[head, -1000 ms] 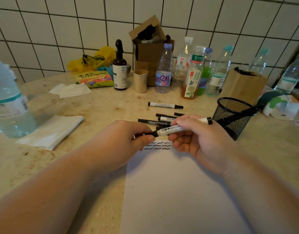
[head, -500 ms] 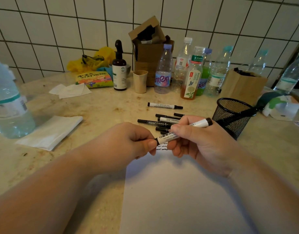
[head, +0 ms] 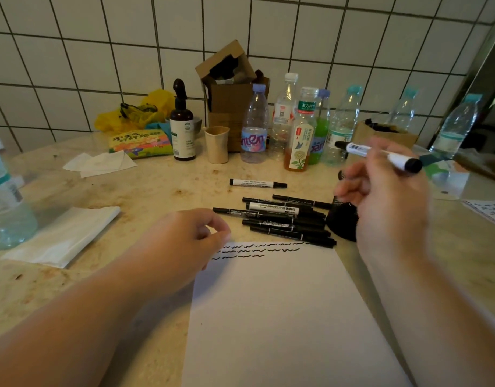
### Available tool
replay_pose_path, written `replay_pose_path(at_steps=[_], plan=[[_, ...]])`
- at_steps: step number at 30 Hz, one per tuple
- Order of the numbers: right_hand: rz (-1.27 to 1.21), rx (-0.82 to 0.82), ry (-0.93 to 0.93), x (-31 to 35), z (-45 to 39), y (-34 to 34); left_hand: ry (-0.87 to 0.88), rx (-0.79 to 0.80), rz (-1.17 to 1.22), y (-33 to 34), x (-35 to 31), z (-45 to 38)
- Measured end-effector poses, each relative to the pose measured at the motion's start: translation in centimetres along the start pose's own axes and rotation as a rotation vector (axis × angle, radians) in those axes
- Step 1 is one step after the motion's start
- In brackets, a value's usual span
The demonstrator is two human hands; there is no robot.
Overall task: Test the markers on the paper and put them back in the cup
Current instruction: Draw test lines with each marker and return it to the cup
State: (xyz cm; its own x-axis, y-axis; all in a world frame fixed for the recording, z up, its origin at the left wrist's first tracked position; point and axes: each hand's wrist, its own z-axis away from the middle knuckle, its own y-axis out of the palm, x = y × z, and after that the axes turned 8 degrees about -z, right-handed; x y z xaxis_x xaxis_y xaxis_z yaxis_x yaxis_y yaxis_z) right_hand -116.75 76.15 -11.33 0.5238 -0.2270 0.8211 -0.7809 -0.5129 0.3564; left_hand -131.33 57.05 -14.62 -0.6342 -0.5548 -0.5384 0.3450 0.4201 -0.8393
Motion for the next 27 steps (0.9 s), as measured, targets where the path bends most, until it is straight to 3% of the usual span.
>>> replay_pose_path(at_steps=[4,9,15,19,22,25,27], plan=[[0.365,-0.124,-0.17,0.2,-1.2,-0.9,0.011,0.007,-0.008,0.1,0.1,0.0],[0.563,-0.17,-0.188,-0.2,-2.1,-1.5,0.003,0.034,-0.065,0.4,0.2,-0.1],[0.563,-0.138,0.032,-0.7,-2.3,-1.8,-0.002,0.026,-0.068,0.3,0.2,-0.1],[0.475,-0.121,0.001,-0.4,-2.0,-1.6,0.002,0.039,-0.087,0.3,0.1,-0.1],[0.504,0.029,-0.068,0.0,-1.2,-1.2,0.0,0.038,-0.084,0.2,0.1,-0.1],[0.814,0.356,-0.031,-0.8,-0.3,-0.6,0.003,0.037,-0.075,0.3,0.2,-0.1],[1.015,0.492,0.04,-1.8,0.2,-0.4,-0.003,0.039,-0.068,0.3,0.2,-0.2]])
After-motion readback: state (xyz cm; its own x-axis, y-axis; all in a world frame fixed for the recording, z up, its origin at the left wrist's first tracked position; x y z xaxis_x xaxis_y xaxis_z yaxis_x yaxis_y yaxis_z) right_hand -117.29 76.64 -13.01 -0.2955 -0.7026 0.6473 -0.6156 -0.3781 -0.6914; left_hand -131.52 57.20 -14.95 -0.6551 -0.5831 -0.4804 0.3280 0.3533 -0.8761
